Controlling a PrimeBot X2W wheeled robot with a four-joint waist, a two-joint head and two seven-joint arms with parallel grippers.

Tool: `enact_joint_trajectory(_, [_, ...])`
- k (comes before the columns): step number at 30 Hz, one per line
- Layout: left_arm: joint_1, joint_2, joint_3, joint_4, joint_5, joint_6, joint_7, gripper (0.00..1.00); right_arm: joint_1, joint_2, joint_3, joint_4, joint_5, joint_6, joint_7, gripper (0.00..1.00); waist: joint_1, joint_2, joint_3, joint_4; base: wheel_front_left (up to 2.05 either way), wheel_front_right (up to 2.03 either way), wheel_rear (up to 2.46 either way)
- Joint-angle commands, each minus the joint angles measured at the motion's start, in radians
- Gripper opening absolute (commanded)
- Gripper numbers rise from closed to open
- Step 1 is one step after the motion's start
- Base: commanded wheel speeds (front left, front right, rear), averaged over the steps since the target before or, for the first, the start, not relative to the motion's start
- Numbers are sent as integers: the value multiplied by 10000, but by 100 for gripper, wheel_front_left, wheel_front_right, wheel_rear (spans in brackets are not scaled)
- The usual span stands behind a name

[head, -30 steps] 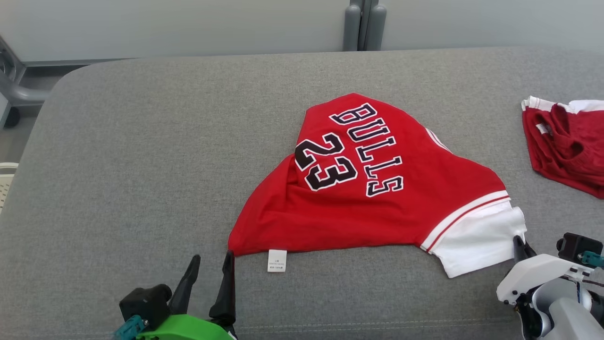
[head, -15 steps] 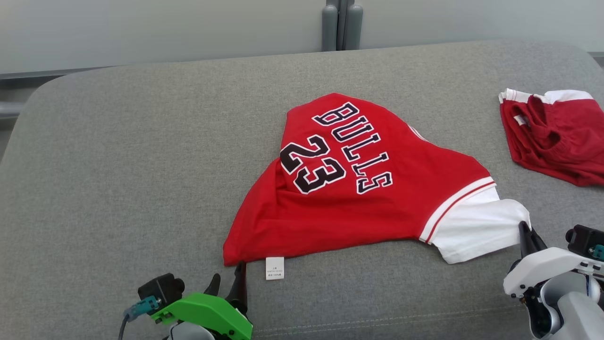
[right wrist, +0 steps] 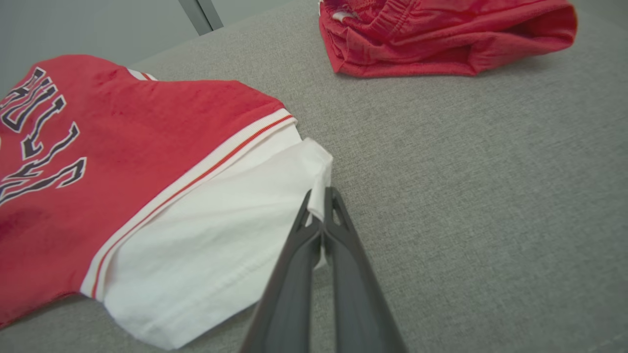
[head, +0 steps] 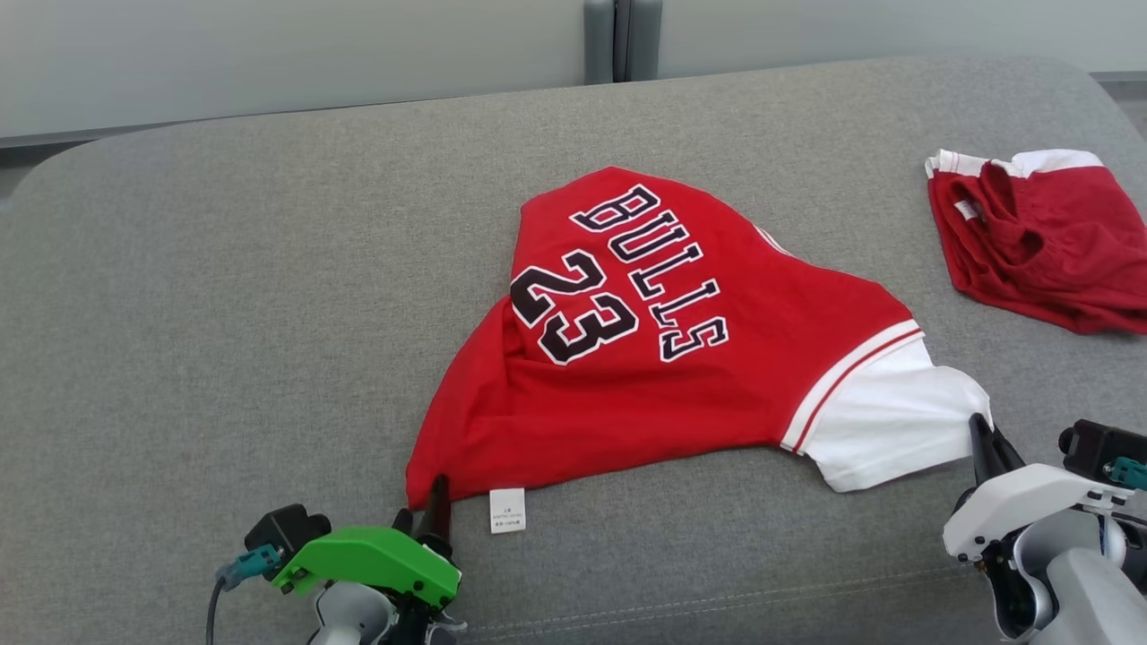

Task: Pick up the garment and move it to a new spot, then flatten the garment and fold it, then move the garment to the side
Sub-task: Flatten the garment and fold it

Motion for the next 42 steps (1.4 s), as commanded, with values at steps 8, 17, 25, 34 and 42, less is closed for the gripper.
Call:
enact_joint_trajectory(8, [-658, 8, -452, 869, -819, -179, -426, 38, -33, -34, 141, -143, -103, -11, 103, 0, 0, 0, 14, -135, 0, 0, 0])
enact_joint_trajectory(17, [-1068, 14, -794, 1451, -1179, -712, -1551, 0, 63, -87, 209, -300, -118, -11, 80, 0, 0, 0, -185, -112, 0, 0, 0])
enact_joint_trajectory(25, [-1049, 215, -447, 533, -980, -1239, -1985, 0, -5, -117, 184, -1179, 175, -11, -4, 0, 0, 0, -488, 75, 0, 0, 0])
enact_joint_trajectory(34, [-1406, 1017, -46, -2383, -697, -730, -1746, 0, -546, -376, 6, -3429, 177, -11, 678, 0, 0, 0, -964, 134, 0, 0, 0])
enact_joint_trajectory(42, [-2976, 1951, 195, -4751, -602, 354, -359, 0, -1862, -280, -277, -5290, 25, -10, 1894, 0, 0, 0, -1156, 61, 0, 0, 0])
